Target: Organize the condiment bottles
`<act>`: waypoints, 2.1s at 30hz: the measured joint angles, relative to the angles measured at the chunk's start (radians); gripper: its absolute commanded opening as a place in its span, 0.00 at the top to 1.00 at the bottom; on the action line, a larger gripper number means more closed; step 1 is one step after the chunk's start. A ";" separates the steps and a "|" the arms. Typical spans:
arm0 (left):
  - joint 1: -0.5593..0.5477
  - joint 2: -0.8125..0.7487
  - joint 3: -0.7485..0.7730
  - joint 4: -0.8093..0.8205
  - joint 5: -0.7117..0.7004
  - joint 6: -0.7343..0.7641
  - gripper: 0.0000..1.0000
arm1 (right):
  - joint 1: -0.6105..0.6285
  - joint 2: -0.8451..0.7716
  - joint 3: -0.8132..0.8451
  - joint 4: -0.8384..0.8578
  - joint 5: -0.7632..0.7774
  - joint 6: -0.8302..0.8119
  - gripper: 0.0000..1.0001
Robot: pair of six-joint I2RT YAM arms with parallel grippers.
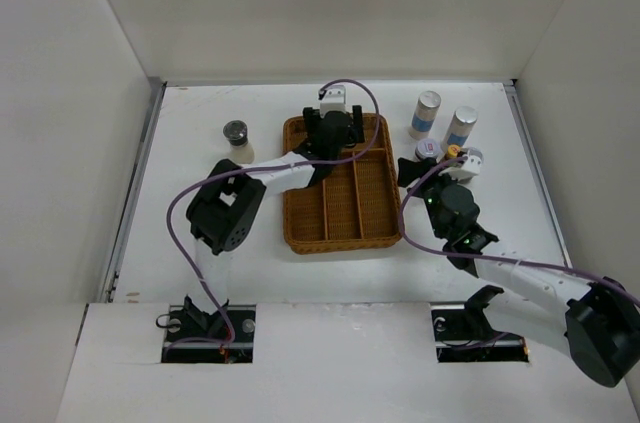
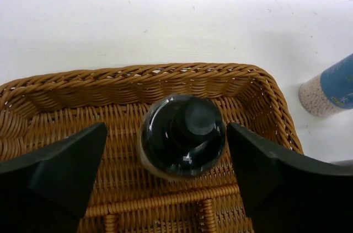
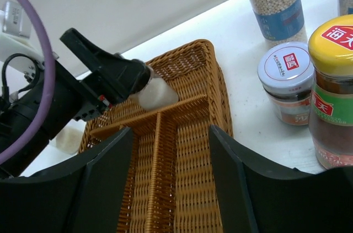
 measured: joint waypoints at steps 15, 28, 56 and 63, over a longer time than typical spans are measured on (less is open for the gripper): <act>0.229 -0.685 -0.445 0.078 -0.149 -0.017 0.13 | 0.000 0.052 0.000 0.007 0.000 0.000 0.30; 0.414 -0.487 -0.459 -0.132 -0.058 -0.040 0.12 | 0.010 0.146 0.034 0.006 -0.061 -0.005 0.12; 0.239 -0.597 -0.324 -0.093 -0.031 0.006 0.69 | 0.042 0.191 0.055 0.006 -0.094 -0.031 0.11; 0.143 -0.469 -0.215 -0.044 0.004 0.006 0.69 | 0.042 0.188 0.055 0.006 -0.094 -0.032 0.11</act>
